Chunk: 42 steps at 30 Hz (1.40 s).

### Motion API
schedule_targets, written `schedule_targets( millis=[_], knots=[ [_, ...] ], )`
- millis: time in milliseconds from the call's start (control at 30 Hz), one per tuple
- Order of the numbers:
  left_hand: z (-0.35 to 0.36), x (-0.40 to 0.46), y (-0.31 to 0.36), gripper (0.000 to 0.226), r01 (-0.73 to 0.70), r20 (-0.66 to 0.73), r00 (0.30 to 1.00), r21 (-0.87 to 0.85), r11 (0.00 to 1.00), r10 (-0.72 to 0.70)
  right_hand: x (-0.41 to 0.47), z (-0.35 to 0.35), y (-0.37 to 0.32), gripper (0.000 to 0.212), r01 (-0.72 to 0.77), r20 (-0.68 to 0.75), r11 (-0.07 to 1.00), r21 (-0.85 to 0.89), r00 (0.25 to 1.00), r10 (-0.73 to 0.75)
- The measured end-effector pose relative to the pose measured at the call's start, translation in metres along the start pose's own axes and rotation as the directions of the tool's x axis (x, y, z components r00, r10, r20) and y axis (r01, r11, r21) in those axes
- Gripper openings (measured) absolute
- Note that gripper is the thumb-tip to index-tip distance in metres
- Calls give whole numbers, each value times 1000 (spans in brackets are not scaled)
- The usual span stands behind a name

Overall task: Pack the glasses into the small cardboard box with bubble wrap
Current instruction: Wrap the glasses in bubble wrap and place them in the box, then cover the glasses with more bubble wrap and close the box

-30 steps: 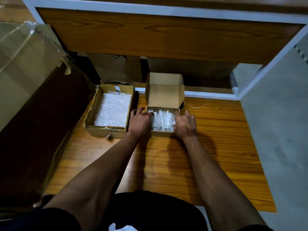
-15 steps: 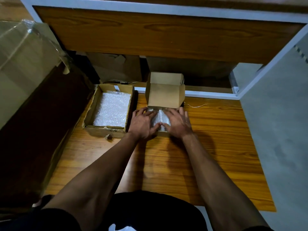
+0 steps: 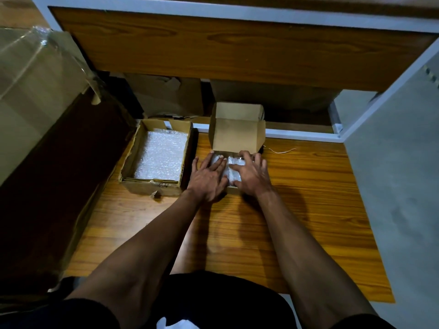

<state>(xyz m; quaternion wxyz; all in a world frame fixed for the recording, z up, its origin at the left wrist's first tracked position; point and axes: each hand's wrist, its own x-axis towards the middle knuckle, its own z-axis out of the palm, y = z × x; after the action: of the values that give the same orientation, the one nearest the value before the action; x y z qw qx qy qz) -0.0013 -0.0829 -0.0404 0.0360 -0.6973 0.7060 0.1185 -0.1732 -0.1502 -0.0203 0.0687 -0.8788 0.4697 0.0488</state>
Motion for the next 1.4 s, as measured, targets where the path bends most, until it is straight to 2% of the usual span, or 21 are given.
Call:
schedule_targets(
  millis=[100, 167, 233, 433, 733, 867, 1000, 1100, 1233, 1400],
  knots=[
    [2, -3, -3, 77, 6, -39, 999, 5, 1000, -5, -10, 5, 5, 61, -40, -126, 994, 98, 991, 53],
    [4, -7, -4, 78, 29, -74, 997, -4, 1000, -29, -21, 12, 12, 55, -70, -250, 994, 87, 964, 90],
    [6, -10, -4, 79, 48, -79, 996, 1, 999, -48, -30, 16, 15, 55, -104, -285, 994, 42, 952, 112],
    [5, -6, 7, 86, 91, -9, 996, 14, 996, -91, -35, 21, 2, 70, -139, -106, 990, -9, 985, 138],
    [3, -8, 7, 85, 88, -19, 996, 46, 995, -87, -34, 36, -8, 82, -147, -96, 986, -75, 986, 139],
    [5, -4, 8, 86, 102, 21, 994, 49, 994, -103, -31, 39, -8, 89, -154, -73, 986, -63, 986, 149],
    [1, -2, 10, 84, 97, -2, 995, 46, 994, -97, -30, 40, -7, 82, -141, -127, 989, -34, 983, 136],
    [0, -5, 11, 75, 76, -39, 996, 47, 996, -75, -31, 42, -7, 72, -44, -186, 999, -31, 982, 38],
    [4, -4, 13, 69, 76, 4, 997, 31, 997, -76, -26, 43, -9, 63, 36, -181, 998, -48, 982, -45],
    [9, -2, 4, 66, 56, 26, 998, 7, 998, -56, -21, 44, -13, 66, 46, -190, 998, -41, 980, -53]
  ],
)
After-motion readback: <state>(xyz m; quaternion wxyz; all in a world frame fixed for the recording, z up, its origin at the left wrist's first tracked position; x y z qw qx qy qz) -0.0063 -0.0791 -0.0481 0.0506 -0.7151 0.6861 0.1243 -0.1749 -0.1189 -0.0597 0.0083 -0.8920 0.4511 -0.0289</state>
